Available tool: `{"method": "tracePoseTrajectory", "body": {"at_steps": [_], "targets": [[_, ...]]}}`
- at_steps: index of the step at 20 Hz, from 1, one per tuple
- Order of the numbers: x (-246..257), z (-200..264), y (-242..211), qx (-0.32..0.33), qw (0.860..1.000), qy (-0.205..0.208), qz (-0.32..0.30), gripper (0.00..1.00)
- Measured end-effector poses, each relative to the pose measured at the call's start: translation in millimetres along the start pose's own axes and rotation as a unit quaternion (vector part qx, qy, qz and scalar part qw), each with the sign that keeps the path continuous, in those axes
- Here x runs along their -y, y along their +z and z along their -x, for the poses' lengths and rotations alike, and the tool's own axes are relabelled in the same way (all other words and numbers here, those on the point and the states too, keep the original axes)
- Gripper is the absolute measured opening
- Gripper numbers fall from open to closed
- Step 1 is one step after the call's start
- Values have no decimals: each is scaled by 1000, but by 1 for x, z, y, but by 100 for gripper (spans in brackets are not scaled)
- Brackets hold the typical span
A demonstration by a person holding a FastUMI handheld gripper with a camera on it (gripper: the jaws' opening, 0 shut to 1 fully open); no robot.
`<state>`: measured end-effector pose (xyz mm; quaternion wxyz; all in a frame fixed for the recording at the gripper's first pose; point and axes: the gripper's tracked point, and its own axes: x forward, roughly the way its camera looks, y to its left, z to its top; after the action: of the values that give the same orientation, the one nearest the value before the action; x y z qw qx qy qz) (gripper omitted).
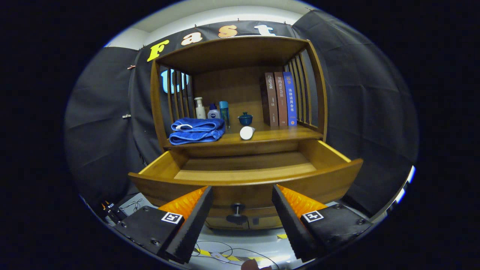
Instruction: Pull open the drawer, take out the items inside it, and place them on the countertop above the cabinet.
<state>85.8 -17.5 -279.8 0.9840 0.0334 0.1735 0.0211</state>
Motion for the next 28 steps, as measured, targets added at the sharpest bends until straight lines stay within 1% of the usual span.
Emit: {"method": "tracePoseTrajectory", "body": {"at_steps": [3,6,8,9,12,17,28], "targets": [[0,-13,-21,12,1000,-5,4,100],[-2,-25,-28,28,999,-6,22,100],[-5,-34,-34,27,999,-6,28,100],[-3,-36,-38,23,999,-15,33,100],[-3,-37,-38,42,997,-23,55,99],[-7,-38,-35,48,997,-27,53,100],[-11,-92,-18,57,996,-32,59,100]]}}
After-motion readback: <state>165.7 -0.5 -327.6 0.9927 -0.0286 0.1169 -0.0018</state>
